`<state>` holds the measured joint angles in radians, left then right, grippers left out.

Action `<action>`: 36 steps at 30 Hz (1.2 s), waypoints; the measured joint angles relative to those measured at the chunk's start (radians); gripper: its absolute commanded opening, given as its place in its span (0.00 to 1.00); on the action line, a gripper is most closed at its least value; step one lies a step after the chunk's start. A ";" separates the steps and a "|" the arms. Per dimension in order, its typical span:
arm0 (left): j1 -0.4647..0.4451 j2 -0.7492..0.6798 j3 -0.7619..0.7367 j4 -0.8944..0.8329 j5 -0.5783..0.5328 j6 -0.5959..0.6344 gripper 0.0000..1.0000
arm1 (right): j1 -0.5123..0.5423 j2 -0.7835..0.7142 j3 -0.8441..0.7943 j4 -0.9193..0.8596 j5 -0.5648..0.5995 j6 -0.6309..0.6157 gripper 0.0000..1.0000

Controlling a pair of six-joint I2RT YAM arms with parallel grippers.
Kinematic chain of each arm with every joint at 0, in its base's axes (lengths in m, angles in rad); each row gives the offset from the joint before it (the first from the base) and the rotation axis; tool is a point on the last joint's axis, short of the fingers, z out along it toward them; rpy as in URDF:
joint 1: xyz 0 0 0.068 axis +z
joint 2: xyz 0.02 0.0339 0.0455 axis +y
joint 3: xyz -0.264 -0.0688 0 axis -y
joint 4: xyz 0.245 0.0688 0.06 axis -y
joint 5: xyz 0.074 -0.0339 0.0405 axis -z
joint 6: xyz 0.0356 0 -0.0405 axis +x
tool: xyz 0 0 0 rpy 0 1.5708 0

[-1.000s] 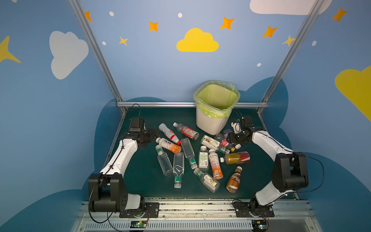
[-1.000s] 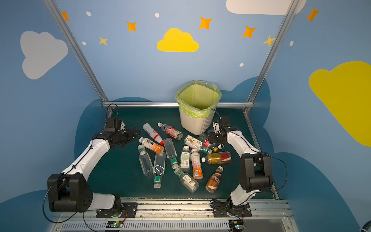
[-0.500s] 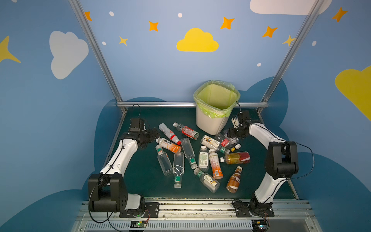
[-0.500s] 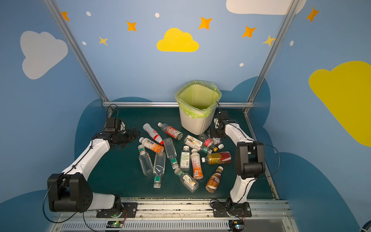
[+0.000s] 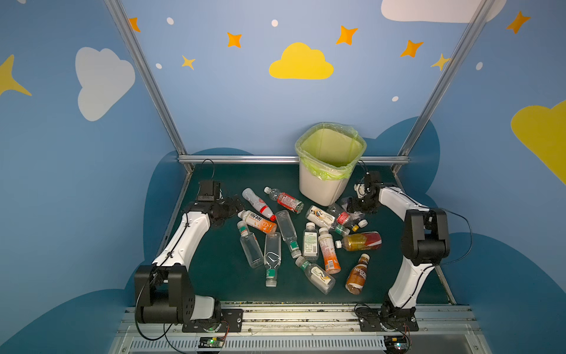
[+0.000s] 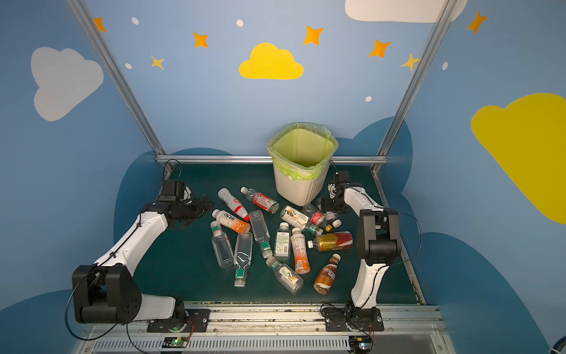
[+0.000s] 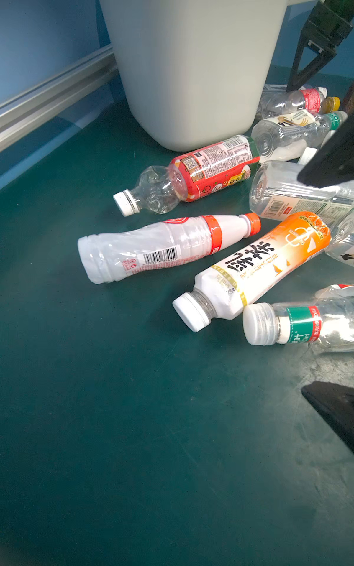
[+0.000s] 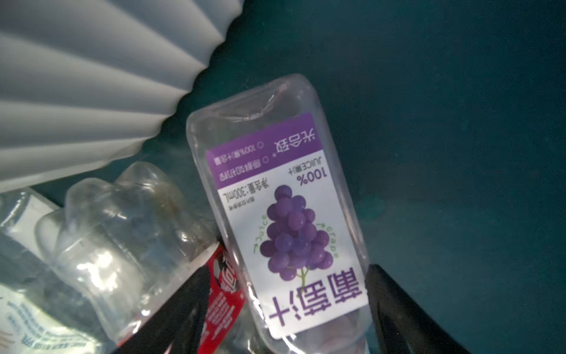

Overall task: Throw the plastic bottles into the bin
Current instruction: 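Reach the right gripper to the purple-label grape juice bottle while the left arm lifts, then close the right gripper on the grape juice bottle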

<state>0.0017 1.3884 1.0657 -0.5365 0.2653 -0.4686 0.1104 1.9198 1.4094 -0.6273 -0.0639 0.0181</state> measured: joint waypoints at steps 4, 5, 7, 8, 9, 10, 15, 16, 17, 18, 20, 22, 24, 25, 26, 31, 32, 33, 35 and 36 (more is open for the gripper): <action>0.000 -0.003 0.000 0.000 0.003 0.000 0.99 | 0.000 0.012 0.005 0.002 0.001 0.000 0.84; 0.000 -0.003 0.000 0.000 0.004 0.000 1.00 | -0.001 0.017 0.008 0.002 0.001 0.002 0.85; 0.000 -0.003 0.000 -0.001 0.007 0.000 0.99 | -0.002 0.027 0.012 0.003 0.002 0.005 0.85; 0.000 -0.003 0.000 -0.001 0.008 0.000 0.99 | -0.002 0.034 0.012 0.003 0.002 0.006 0.85; 0.000 -0.003 0.000 -0.001 0.010 0.001 0.99 | -0.002 0.039 0.012 0.003 0.003 0.008 0.85; 0.000 -0.003 0.000 -0.002 0.011 0.001 0.99 | -0.002 0.045 0.012 0.003 0.004 0.009 0.85; 0.000 -0.003 0.000 -0.004 0.014 0.002 0.99 | -0.002 0.057 0.012 0.003 0.011 0.018 0.85; 0.000 -0.003 0.000 -0.004 0.014 0.002 0.99 | -0.002 0.057 0.012 0.003 0.012 0.021 0.85; 0.000 -0.003 0.000 -0.005 0.014 0.003 0.99 | -0.002 0.057 0.012 0.004 0.012 0.025 0.85; 0.000 -0.003 0.000 -0.005 0.014 0.003 1.00 | -0.002 0.057 0.012 0.004 0.013 0.027 0.84; 0.000 -0.003 0.000 -0.006 0.014 0.004 0.99 | -0.002 0.059 0.014 0.005 0.013 0.031 0.83; 0.000 -0.003 0.000 -0.007 0.014 0.004 0.99 | -0.002 0.066 0.022 0.004 0.013 0.033 0.81; 0.000 -0.003 0.000 -0.007 0.014 0.004 0.99 | -0.002 0.077 0.034 0.005 0.012 0.037 0.77; 0.001 -0.003 0.000 -0.008 0.014 0.004 0.99 | -0.003 0.080 0.038 0.006 0.012 0.039 0.73; 0.001 -0.003 0.000 -0.008 0.014 0.004 0.99 | -0.005 0.082 0.041 0.006 0.011 0.042 0.70; 0.003 -0.003 0.000 -0.013 0.015 0.004 0.99 | -0.018 0.084 0.044 0.010 -0.005 0.065 0.57; 0.003 -0.003 0.000 -0.014 0.015 0.004 0.99 | -0.022 0.084 0.044 0.010 -0.008 0.072 0.56; 0.003 -0.003 0.000 -0.016 0.016 0.004 0.99 | -0.026 0.084 0.044 0.010 -0.014 0.077 0.56; 0.003 -0.003 0.000 -0.018 0.019 0.004 0.99 | -0.036 0.081 0.039 0.015 -0.022 0.090 0.56; 0.003 -0.003 0.000 -0.019 0.020 0.004 0.99 | -0.042 0.076 0.032 0.019 -0.026 0.098 0.55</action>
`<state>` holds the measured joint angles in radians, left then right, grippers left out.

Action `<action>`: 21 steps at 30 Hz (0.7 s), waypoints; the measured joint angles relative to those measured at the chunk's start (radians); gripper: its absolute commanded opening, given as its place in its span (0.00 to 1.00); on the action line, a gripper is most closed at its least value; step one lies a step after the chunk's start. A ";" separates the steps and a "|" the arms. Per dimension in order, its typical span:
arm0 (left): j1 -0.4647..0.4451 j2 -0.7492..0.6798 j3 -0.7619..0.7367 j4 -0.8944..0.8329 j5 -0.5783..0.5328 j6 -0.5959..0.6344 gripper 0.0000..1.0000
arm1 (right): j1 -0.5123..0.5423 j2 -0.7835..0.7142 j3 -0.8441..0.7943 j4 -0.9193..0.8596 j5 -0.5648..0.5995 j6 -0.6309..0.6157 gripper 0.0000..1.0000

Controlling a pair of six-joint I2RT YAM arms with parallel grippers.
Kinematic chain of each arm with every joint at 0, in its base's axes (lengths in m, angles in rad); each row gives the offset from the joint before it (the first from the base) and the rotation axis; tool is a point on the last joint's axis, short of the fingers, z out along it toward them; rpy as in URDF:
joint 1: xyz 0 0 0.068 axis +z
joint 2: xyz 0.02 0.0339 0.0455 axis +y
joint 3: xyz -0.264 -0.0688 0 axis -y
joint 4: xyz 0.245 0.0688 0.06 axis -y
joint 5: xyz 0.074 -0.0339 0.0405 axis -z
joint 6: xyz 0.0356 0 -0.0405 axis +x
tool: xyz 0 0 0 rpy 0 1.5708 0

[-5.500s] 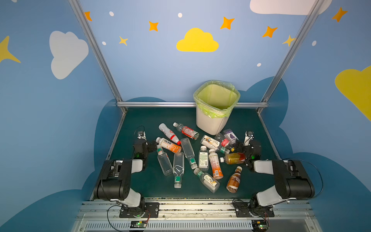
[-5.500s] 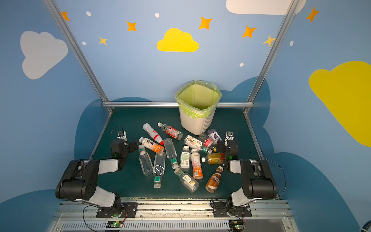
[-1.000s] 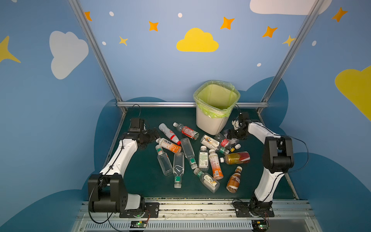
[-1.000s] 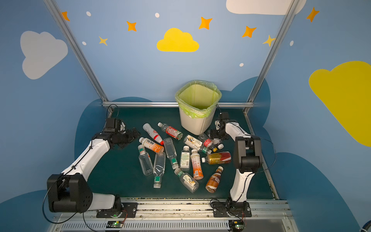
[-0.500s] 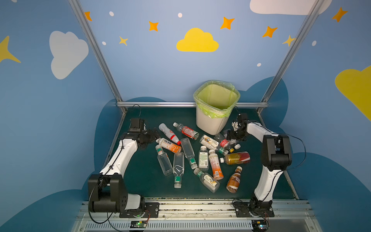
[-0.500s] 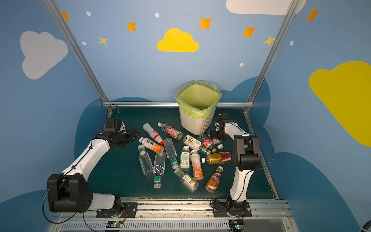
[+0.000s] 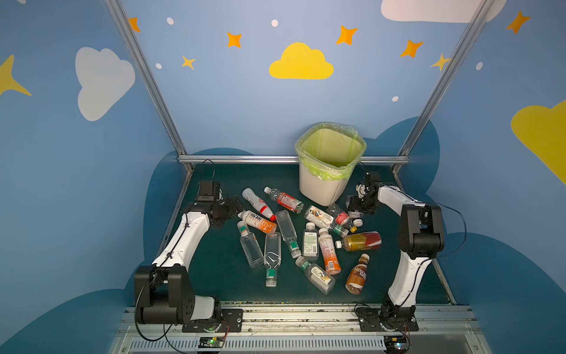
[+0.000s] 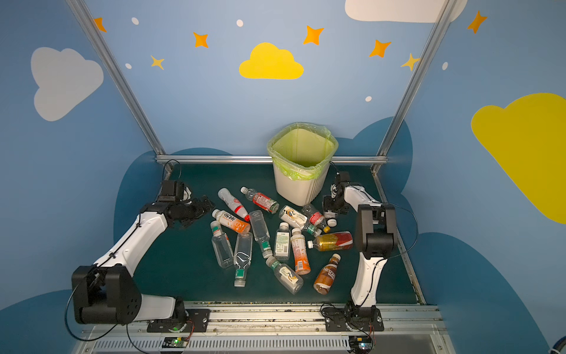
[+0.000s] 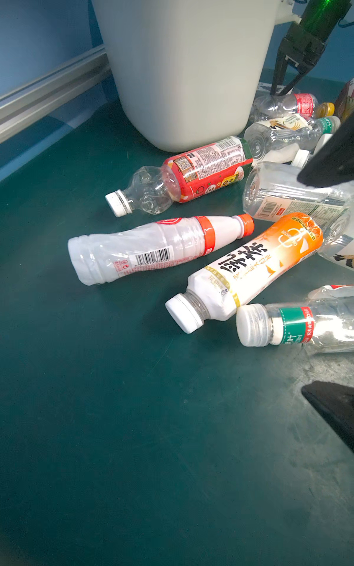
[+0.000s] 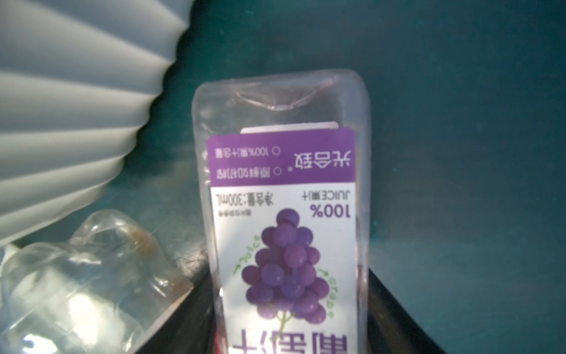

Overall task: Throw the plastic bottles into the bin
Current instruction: 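Close the right gripper on the grape juice bottle, then lift the grape juice bottle over the bin and release it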

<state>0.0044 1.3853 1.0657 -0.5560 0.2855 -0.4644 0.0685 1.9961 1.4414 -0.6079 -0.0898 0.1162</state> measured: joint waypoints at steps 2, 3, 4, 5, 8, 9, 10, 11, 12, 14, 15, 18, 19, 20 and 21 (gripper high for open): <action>0.000 0.000 0.000 -0.003 0.002 0.000 0.98 | -0.014 -0.023 -0.023 0.006 -0.007 0.017 0.55; -0.001 0.000 0.000 -0.003 0.003 0.000 0.97 | -0.022 -0.040 -0.036 0.006 -0.010 0.026 0.54; -0.002 0.000 0.000 -0.003 0.003 -0.001 0.97 | -0.031 -0.063 -0.051 0.006 -0.015 0.036 0.55; -0.003 0.000 0.000 -0.003 0.005 -0.002 0.96 | -0.040 -0.088 -0.065 0.005 -0.019 0.045 0.55; -0.012 0.000 0.000 -0.003 0.006 -0.005 0.95 | -0.068 -0.180 -0.092 0.001 -0.029 0.070 0.55; -0.016 0.000 0.000 -0.003 0.008 -0.005 0.95 | -0.079 -0.217 -0.093 -0.005 -0.031 0.082 0.55; -0.022 0.000 0.000 -0.003 0.010 -0.005 0.95 | -0.087 -0.253 -0.092 -0.008 -0.032 0.089 0.56; -0.027 0.001 0.000 -0.003 0.011 -0.006 0.95 | -0.092 -0.285 -0.087 -0.017 -0.033 0.095 0.56; -0.034 0.002 0.000 -0.003 0.013 -0.006 0.95 | -0.099 -0.323 -0.073 -0.031 -0.034 0.102 0.56; -0.046 0.007 0.004 -0.008 0.014 -0.008 0.95 | -0.105 -0.375 -0.014 -0.063 -0.034 0.117 0.56; -0.053 0.012 0.009 -0.011 0.015 -0.009 0.95 | -0.103 -0.394 0.034 -0.072 -0.036 0.127 0.57; -0.072 0.029 0.032 -0.016 0.017 -0.012 0.95 | -0.076 -0.403 0.259 -0.083 -0.051 0.150 0.64; -0.079 0.034 0.042 -0.018 0.017 -0.013 0.95 | -0.057 -0.383 0.378 -0.095 -0.062 0.157 0.70; -0.084 0.038 0.050 -0.018 0.017 -0.013 0.95 | -0.038 -0.355 0.491 -0.101 -0.077 0.165 0.75; -0.090 0.041 0.057 -0.018 0.017 -0.015 0.95 | -0.015 -0.309 0.638 -0.112 -0.097 0.170 0.82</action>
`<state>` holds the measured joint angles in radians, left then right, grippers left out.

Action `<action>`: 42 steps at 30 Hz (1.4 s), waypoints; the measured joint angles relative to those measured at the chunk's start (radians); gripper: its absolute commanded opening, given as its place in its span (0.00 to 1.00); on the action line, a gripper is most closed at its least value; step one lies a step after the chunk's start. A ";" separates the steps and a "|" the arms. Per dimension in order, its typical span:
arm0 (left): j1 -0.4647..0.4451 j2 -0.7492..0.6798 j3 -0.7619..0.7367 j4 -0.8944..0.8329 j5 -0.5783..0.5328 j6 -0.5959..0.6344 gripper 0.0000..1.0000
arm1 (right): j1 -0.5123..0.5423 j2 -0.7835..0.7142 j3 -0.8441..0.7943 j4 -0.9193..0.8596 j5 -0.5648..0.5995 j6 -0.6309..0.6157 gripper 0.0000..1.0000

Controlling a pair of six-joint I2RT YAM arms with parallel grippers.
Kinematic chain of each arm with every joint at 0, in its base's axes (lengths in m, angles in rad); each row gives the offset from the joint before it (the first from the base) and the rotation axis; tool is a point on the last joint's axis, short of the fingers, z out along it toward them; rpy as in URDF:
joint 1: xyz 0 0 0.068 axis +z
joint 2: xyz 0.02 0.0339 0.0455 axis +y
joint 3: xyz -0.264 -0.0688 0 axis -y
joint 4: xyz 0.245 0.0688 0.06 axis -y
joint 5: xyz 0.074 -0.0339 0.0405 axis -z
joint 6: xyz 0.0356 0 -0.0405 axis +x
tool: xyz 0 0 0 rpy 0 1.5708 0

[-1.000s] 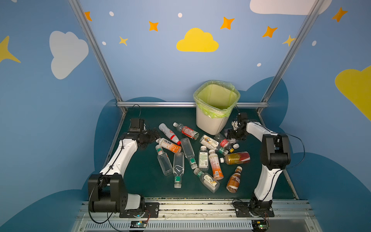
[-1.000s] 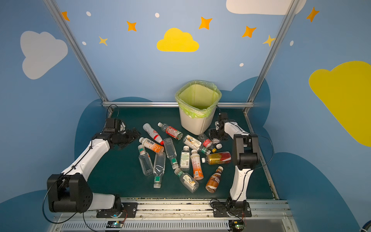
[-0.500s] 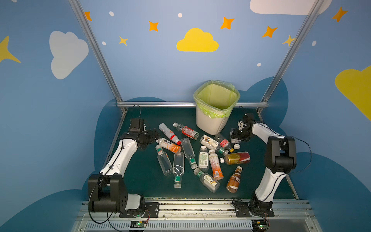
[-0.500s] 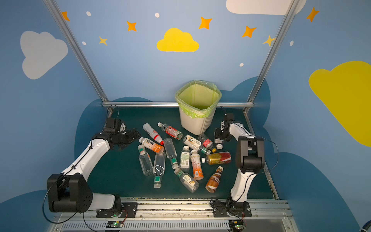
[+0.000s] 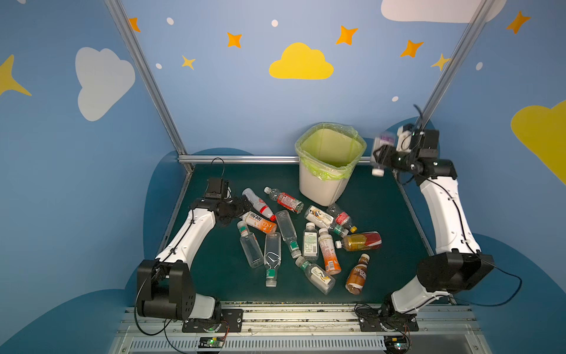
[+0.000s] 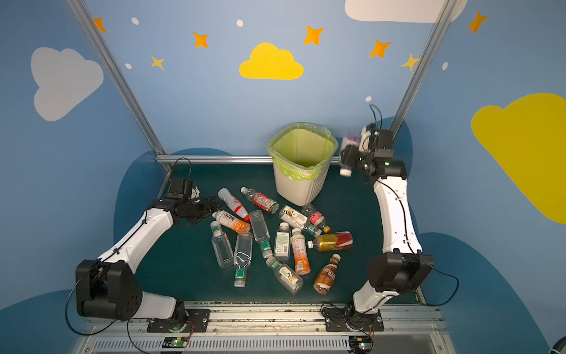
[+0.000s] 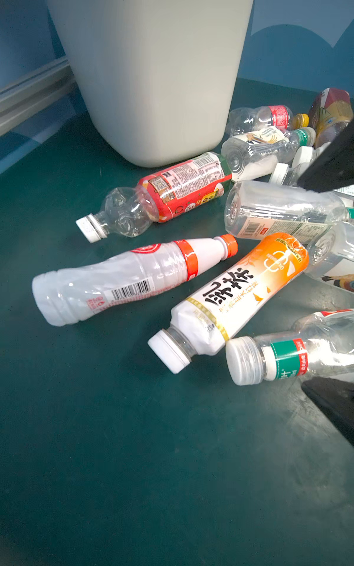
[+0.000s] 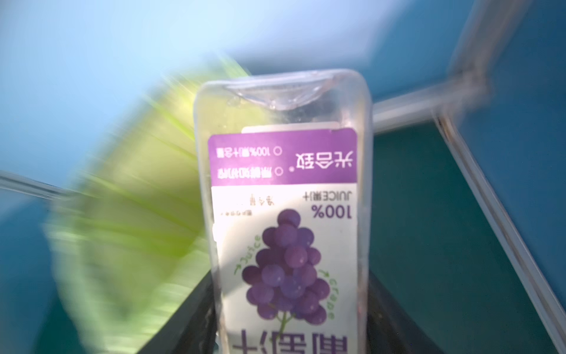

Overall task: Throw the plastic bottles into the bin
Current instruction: 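Lift the grape juice bottle over the bin and release it, then grasp the green-label clear water bottle with the left gripper while the right arm withdraws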

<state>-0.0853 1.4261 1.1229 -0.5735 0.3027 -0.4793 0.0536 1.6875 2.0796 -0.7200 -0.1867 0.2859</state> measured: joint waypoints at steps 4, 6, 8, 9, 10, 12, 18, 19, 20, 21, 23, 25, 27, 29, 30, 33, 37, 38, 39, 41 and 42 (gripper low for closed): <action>-0.020 0.003 0.019 -0.001 0.001 -0.004 0.95 | 0.065 0.223 0.527 -0.024 -0.079 0.043 0.90; -0.028 0.003 0.023 -0.004 0.002 -0.006 0.95 | 0.069 0.273 0.614 -0.054 -0.104 0.067 0.90; -0.033 0.003 0.023 -0.008 0.001 -0.008 0.94 | 0.055 0.256 0.542 -0.063 -0.112 0.086 0.90; -0.034 0.002 0.023 -0.010 0.001 -0.010 0.93 | 0.044 0.221 0.445 -0.053 -0.114 0.097 0.90; -0.035 0.001 0.021 -0.011 0.000 -0.011 0.89 | 0.034 0.180 0.335 -0.037 -0.114 0.106 0.90; -0.038 -0.010 0.005 -0.008 -0.001 -0.018 0.81 | 0.005 0.056 0.040 0.016 -0.117 0.133 0.89; -0.049 -0.049 -0.092 0.000 -0.007 -0.058 0.77 | -0.086 -0.309 -0.568 0.066 -0.103 0.148 0.87; -0.052 -0.050 -0.103 -0.002 -0.011 -0.063 0.77 | -0.090 -0.357 -0.620 0.060 -0.097 0.142 0.86; -0.055 -0.050 -0.113 -0.006 -0.018 -0.071 0.77 | -0.090 -0.409 -0.670 0.054 -0.091 0.130 0.85; -0.058 -0.050 -0.119 -0.011 -0.024 -0.078 0.76 | -0.088 -0.458 -0.715 0.048 -0.086 0.117 0.83; -0.062 -0.050 -0.120 -0.019 -0.030 -0.086 0.74 | -0.082 -0.529 -0.787 0.040 -0.072 0.093 0.80; -0.063 -0.050 -0.120 -0.019 -0.033 -0.095 0.73 | -0.076 -0.580 -0.856 0.027 -0.058 0.073 0.79; -0.065 -0.050 -0.121 -0.021 -0.038 -0.102 0.73 | -0.068 -0.611 -0.919 0.005 -0.048 0.064 0.79; -0.071 -0.052 -0.125 -0.027 -0.048 -0.109 0.73 | -0.055 -0.624 -0.970 -0.018 -0.037 0.053 0.79; -0.074 -0.054 -0.129 -0.033 -0.052 -0.111 0.73 | -0.047 -0.624 -0.984 -0.027 -0.034 0.050 0.79; -0.089 -0.077 -0.153 -0.056 -0.066 -0.121 0.73 | -0.007 -0.623 -1.004 -0.051 -0.023 0.043 0.79; -0.117 -0.122 -0.206 -0.082 -0.095 -0.137 0.73 | 0.043 -0.620 -1.004 -0.054 -0.019 0.042 0.80; -0.125 -0.132 -0.222 -0.084 -0.100 -0.145 0.74 | 0.052 -0.618 -1.005 -0.054 -0.020 0.042 0.80; -0.134 -0.139 -0.235 -0.084 -0.106 -0.151 0.74 | 0.060 -0.616 -1.006 -0.054 -0.021 0.043 0.80; -0.154 -0.152 -0.267 -0.084 -0.113 -0.169 0.74 | 0.070 -0.612 -1.010 -0.053 -0.024 0.043 0.81; -0.162 -0.155 -0.280 -0.083 -0.115 -0.177 0.75 | 0.075 -0.612 -1.012 -0.051 -0.024 0.043 0.81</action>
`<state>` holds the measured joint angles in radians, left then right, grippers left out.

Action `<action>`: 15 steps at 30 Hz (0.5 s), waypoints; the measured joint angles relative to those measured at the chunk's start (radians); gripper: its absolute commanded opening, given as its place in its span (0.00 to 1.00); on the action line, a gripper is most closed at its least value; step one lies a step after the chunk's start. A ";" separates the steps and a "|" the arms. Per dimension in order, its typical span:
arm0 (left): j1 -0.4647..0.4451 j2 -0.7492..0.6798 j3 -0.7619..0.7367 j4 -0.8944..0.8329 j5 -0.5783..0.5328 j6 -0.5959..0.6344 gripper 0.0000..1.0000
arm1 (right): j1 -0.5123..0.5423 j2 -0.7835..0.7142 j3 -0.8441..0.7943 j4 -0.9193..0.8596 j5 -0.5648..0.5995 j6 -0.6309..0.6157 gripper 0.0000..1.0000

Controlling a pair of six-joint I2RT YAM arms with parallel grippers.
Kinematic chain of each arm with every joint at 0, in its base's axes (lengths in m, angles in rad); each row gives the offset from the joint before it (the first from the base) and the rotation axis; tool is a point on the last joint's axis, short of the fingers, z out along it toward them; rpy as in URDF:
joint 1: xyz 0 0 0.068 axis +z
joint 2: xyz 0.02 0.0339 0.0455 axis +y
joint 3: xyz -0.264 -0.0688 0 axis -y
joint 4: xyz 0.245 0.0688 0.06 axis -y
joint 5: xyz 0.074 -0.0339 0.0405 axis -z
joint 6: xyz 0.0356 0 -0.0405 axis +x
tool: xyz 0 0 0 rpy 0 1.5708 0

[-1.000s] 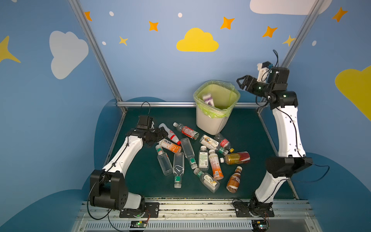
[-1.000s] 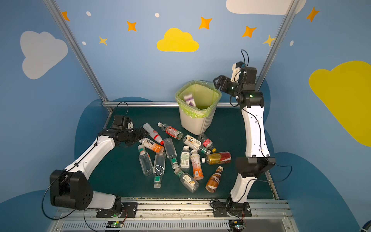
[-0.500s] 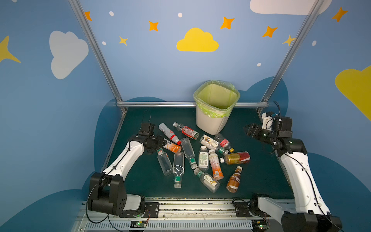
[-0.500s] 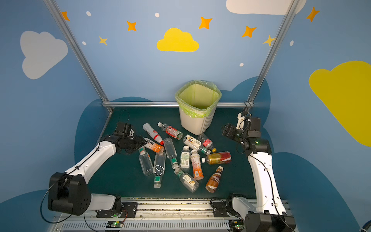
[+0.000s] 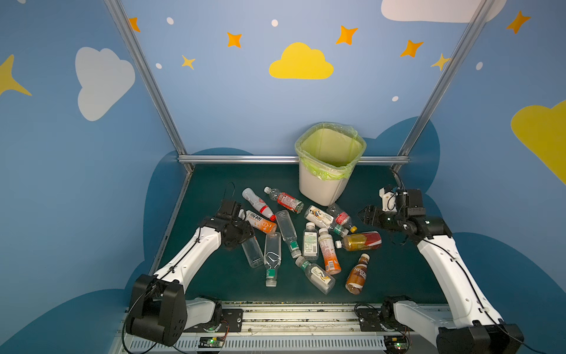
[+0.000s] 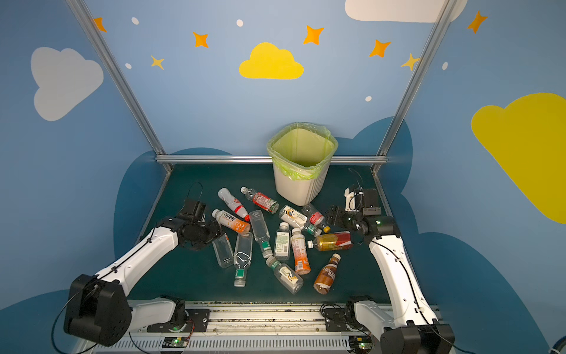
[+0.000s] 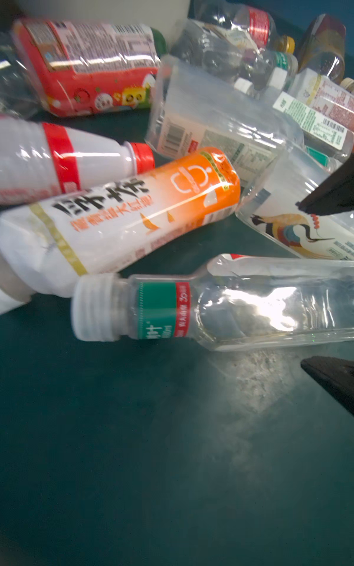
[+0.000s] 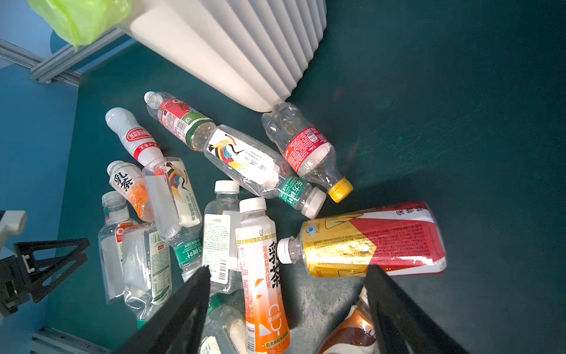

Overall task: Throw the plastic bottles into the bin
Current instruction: 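Grasp the green-label clear water bottle with the left gripper while the right arm withdraws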

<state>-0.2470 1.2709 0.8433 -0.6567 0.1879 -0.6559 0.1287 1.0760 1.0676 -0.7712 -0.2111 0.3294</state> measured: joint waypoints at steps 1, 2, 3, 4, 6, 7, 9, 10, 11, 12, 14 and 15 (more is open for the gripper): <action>-0.008 -0.002 -0.010 0.000 -0.002 -0.008 0.75 | 0.005 0.002 -0.002 0.000 -0.002 0.001 0.81; -0.014 -0.002 -0.017 0.001 -0.003 -0.014 0.75 | 0.009 0.003 -0.002 0.001 -0.004 0.002 0.81; -0.019 -0.002 -0.020 0.001 -0.005 -0.018 0.75 | 0.013 0.005 -0.002 0.002 -0.007 0.003 0.81; -0.022 -0.001 -0.021 0.002 -0.009 -0.021 0.75 | 0.018 0.005 -0.002 0.003 -0.008 0.003 0.81; -0.024 0.000 -0.021 0.003 -0.018 -0.023 0.75 | 0.024 0.005 -0.002 0.005 -0.012 0.003 0.81; -0.024 0.003 -0.021 0.003 -0.021 -0.023 0.75 | 0.027 0.005 -0.002 0.004 -0.014 0.003 0.81; -0.024 0.013 -0.021 0.002 -0.027 -0.022 0.75 | 0.032 0.005 -0.002 0.005 -0.015 0.003 0.81; -0.024 0.021 -0.021 0.001 -0.032 -0.021 0.75 | 0.034 0.004 -0.002 0.004 -0.016 0.003 0.81; -0.024 0.027 -0.021 0.001 -0.037 -0.021 0.75 | 0.035 0.004 -0.002 0.004 -0.016 0.003 0.81; -0.024 0.033 -0.021 0.002 -0.040 -0.021 0.75 | 0.038 0.004 -0.002 0.004 -0.016 0.003 0.81; -0.024 0.044 -0.021 0.003 -0.045 -0.021 0.75 | 0.039 0.003 -0.002 0.004 -0.016 0.003 0.82; -0.024 0.047 -0.021 0.006 -0.047 -0.021 0.75 | 0.039 0.002 -0.002 0.004 -0.016 0.003 0.81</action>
<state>-0.2714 1.3182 0.8223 -0.6502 0.1406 -0.6773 0.1677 1.0782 1.0657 -0.7670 -0.2276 0.3325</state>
